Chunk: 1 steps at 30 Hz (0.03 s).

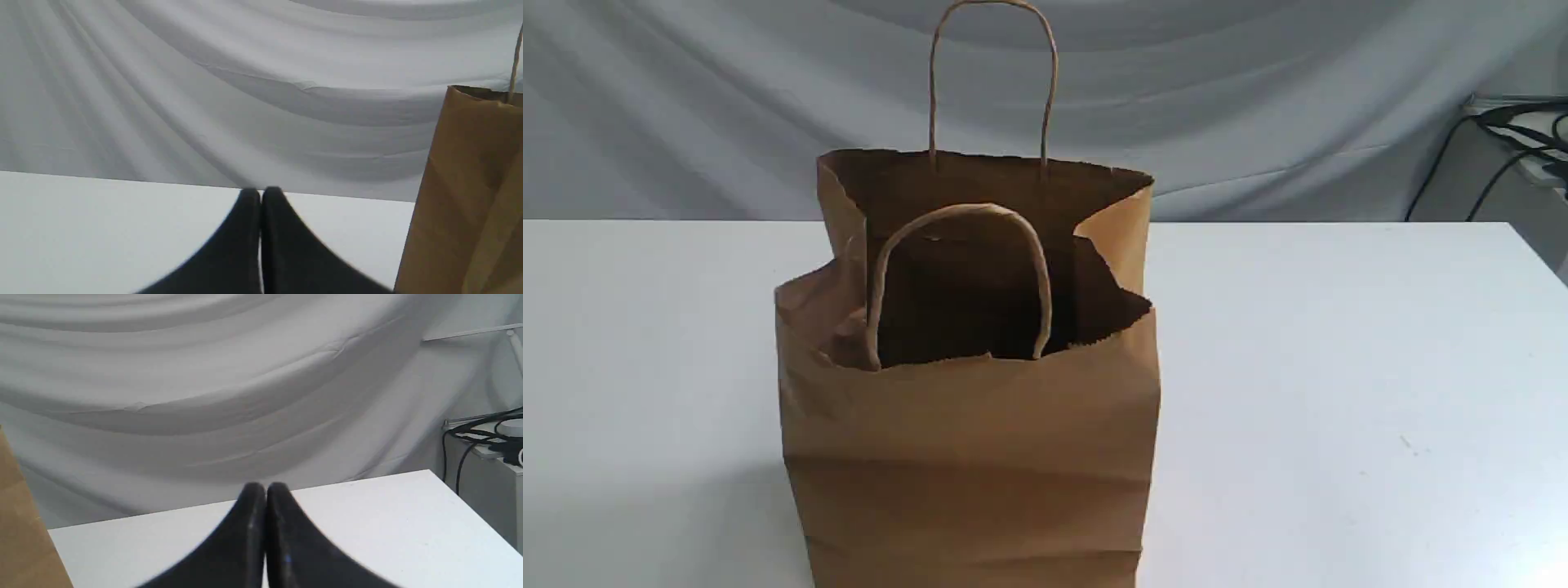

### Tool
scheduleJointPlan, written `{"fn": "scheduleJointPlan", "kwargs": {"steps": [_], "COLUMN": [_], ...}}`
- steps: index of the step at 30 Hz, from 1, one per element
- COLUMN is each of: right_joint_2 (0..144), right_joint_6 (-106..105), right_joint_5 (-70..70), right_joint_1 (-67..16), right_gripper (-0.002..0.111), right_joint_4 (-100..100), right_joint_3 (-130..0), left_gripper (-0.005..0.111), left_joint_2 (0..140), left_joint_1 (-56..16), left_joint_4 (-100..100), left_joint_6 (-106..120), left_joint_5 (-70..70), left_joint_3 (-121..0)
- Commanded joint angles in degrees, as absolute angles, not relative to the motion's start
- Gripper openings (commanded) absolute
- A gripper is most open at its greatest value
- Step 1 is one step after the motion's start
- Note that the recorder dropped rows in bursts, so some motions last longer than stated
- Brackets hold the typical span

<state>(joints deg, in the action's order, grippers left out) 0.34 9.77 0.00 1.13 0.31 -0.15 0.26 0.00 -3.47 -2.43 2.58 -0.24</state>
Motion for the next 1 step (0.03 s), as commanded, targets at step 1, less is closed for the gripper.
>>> {"fn": "scheduleJointPlan", "kwargs": {"steps": [1], "right_joint_2": [0.0], "right_joint_6": [9.4], "right_joint_5": [0.3], "right_joint_1": [1.1], "right_gripper": [0.000], "right_joint_4": [0.6], "right_joint_3": [0.0], "left_gripper": [0.000], "left_joint_2": [0.0], "left_joint_1": [0.1], "left_joint_4": [-3.8], "left_joint_6": [-2.8], "left_joint_5": [1.8], "left_joint_3": [0.0]}}
